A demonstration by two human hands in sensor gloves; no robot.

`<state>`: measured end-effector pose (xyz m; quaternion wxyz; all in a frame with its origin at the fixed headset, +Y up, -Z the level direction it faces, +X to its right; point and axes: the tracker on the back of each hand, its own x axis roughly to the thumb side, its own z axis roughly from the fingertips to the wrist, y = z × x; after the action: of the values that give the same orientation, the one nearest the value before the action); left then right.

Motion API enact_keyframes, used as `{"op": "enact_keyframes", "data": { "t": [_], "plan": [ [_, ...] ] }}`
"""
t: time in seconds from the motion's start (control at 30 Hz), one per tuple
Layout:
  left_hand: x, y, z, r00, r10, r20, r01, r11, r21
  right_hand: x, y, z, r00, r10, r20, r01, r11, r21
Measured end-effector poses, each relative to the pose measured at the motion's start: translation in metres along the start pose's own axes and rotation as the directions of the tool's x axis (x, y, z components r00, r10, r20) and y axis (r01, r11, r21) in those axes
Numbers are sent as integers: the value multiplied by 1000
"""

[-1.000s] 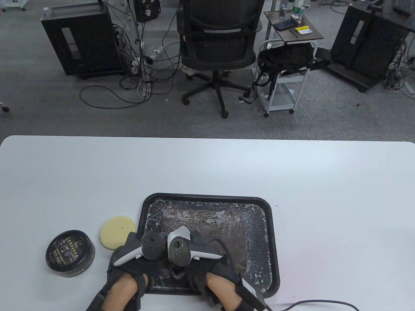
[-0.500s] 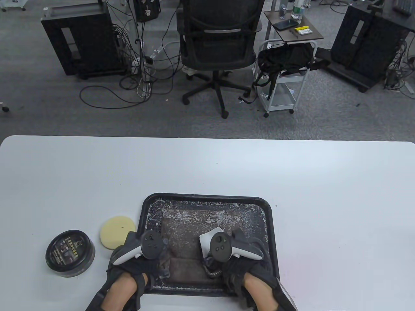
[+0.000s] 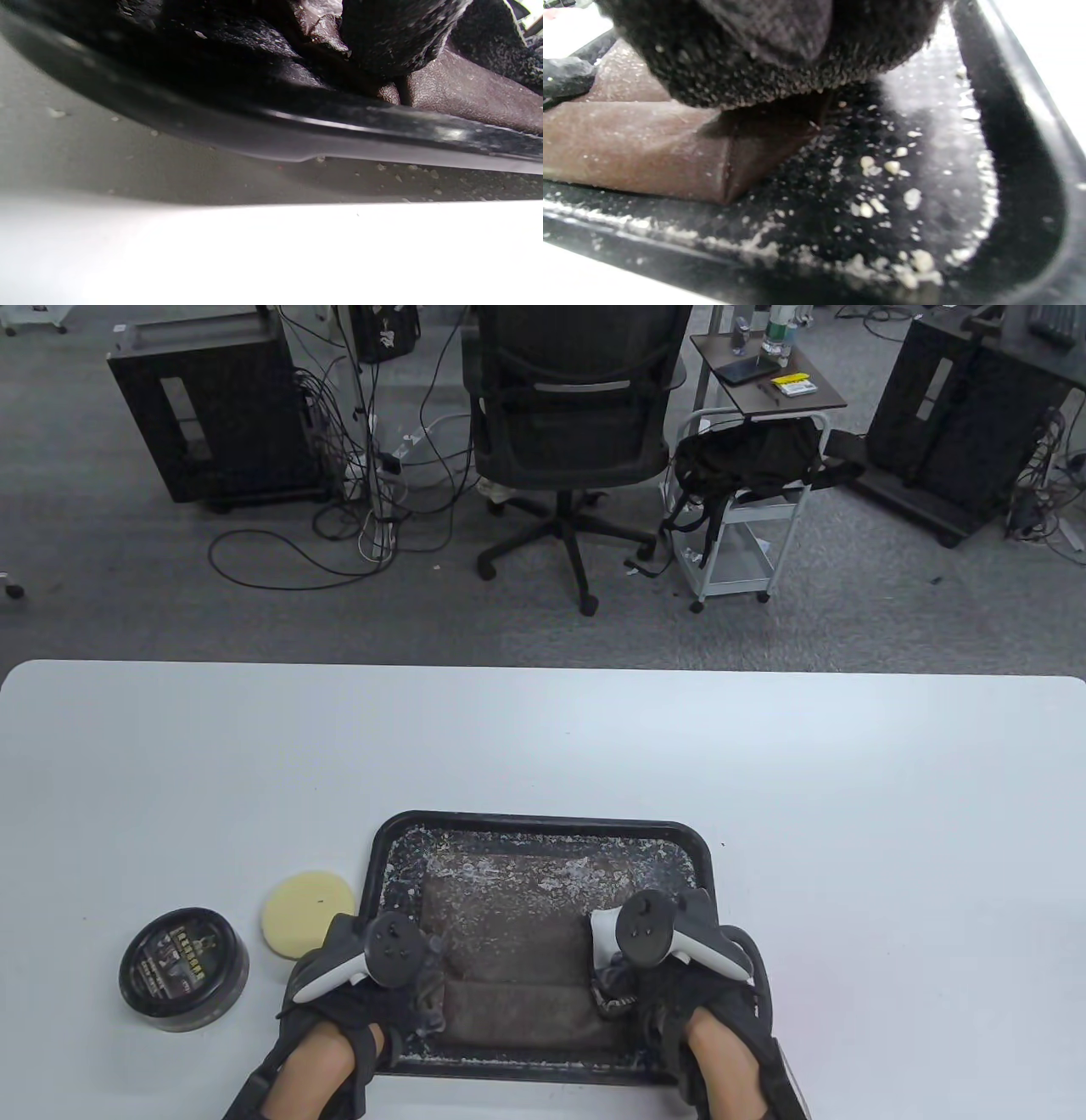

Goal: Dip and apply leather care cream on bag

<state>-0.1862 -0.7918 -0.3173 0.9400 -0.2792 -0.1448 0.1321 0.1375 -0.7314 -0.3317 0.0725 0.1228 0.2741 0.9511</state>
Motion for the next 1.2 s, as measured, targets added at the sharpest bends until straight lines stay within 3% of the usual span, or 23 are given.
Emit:
{"op": "enact_keyframes", "data": {
  "t": [0.3, 0.43, 0.53, 0.73, 0.83, 1.2],
  "plan": [
    [-2, -1, 0, 1000, 21, 11, -21, 1000, -4, -7, 1, 2, 988, -73, 138, 70, 997, 25],
    [-4, -1, 0, 999, 41, 19, -41, 999, -10, 9, 5, -1, 966, -105, 234, 97, 994, 46],
    [-5, -1, 0, 997, 72, 26, -72, 997, -11, 31, 15, -7, 961, -33, 273, 19, 998, 54],
    [-7, 2, 1, 995, 91, 43, -89, 995, -33, 70, 31, -14, 927, 34, 375, -20, 999, -41],
    [-9, 3, 1, 983, 172, 57, -172, 985, -6, 87, 38, -17, 905, 93, 415, -51, 992, -112],
    [-14, 7, 1, 946, 310, 95, -315, 948, 42, 132, 54, -24, 849, 142, 509, -39, 978, -207]
  ]
}}
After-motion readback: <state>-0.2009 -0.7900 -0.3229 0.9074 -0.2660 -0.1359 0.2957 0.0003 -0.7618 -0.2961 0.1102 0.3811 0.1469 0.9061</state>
